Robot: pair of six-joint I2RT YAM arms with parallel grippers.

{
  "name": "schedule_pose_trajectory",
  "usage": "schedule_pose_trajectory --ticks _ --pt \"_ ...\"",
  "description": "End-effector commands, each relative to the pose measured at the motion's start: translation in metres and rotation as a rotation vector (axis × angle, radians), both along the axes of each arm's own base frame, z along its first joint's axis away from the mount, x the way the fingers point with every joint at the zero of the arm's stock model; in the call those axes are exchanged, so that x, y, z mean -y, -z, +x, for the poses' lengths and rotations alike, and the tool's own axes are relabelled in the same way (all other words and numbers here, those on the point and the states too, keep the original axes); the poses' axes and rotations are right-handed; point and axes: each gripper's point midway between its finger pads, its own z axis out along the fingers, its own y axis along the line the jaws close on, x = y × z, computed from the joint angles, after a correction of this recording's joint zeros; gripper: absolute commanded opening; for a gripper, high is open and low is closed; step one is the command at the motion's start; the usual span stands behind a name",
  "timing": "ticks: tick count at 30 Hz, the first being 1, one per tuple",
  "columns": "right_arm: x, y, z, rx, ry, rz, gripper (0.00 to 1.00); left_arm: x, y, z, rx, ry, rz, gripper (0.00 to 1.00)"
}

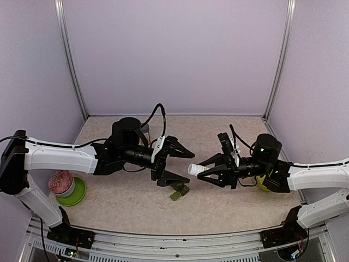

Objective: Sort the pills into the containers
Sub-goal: Unscrew the lid of the pill bottle from the pill bottle.

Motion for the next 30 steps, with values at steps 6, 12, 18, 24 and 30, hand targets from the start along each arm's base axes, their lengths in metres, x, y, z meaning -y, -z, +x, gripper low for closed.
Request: schedule_pose_trajectory --ticks 6,12,18,24,30 --pt "-0.002 -0.014 -0.003 0.017 -0.015 0.037 0.15 0.0 -0.014 -0.011 0.045 0.024 -0.015 0.69" --pt "-0.002 -0.013 0.0 0.015 0.003 0.034 0.14 -0.002 -0.015 -0.013 0.031 0.018 -0.022 0.66" --pt "0.001 -0.014 0.004 0.021 0.039 0.038 0.13 -0.003 -0.016 -0.014 0.02 0.011 -0.034 0.58" --pt "0.001 -0.017 0.005 0.031 0.049 0.048 0.13 0.0 -0.012 -0.014 0.006 0.012 -0.016 0.5" --pt "0.0 -0.015 0.007 0.031 0.055 0.039 0.11 0.004 -0.01 -0.011 -0.013 0.002 -0.003 0.37"
